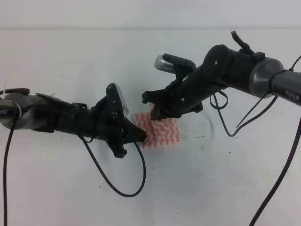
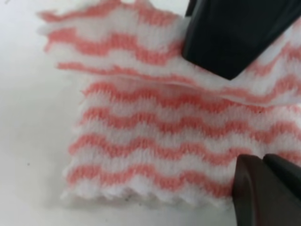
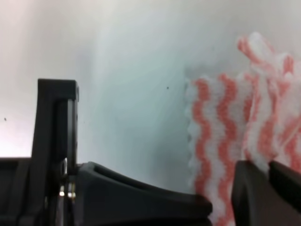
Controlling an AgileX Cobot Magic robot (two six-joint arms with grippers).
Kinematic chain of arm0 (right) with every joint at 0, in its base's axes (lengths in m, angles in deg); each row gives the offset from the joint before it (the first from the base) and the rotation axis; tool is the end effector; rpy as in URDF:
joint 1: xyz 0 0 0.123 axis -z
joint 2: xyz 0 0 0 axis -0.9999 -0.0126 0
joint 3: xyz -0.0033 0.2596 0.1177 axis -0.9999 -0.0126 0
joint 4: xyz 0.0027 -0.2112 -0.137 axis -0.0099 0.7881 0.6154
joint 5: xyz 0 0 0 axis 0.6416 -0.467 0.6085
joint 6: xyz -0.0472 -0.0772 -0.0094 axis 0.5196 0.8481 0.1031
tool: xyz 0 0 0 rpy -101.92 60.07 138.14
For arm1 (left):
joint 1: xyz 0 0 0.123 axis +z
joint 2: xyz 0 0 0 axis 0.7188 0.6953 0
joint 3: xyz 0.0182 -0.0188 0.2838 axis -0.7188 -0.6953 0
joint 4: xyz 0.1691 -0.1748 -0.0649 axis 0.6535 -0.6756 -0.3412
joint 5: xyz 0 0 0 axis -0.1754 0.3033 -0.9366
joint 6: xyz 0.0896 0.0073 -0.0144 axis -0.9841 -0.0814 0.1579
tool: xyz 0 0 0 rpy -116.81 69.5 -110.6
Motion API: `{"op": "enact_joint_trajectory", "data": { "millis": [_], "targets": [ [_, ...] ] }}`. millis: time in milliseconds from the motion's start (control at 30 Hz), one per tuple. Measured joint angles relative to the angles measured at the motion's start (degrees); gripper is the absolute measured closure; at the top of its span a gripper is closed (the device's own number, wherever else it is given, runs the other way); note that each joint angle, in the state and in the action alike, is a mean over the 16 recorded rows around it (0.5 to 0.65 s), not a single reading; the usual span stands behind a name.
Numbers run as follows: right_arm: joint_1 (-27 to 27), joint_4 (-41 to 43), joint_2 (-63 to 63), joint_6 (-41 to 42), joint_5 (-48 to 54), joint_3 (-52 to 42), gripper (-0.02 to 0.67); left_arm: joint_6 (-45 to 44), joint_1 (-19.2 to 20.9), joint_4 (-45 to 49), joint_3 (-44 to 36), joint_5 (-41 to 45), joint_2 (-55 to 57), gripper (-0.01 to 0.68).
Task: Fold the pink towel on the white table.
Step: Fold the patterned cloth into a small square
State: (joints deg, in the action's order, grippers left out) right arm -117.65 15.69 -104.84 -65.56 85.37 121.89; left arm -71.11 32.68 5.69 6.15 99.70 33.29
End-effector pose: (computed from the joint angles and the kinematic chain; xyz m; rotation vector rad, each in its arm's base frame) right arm 0.3949 0.2529 0.2040 -0.2164 2.6852 0.8339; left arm 0.3690 -0.1572 0.1254 1.4350 1.7835 -0.7728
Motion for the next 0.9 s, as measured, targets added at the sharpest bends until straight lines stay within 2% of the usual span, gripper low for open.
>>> {"op": "enact_joint_trajectory", "data": {
  "millis": [900],
  "targets": [
    [-1.54, 0.97, -0.09, -0.03, -1.83, -0.03, 0.662, 0.21, 0.00, -0.13, -0.01, 0.11, -0.10, 0.677]
  ]
}}
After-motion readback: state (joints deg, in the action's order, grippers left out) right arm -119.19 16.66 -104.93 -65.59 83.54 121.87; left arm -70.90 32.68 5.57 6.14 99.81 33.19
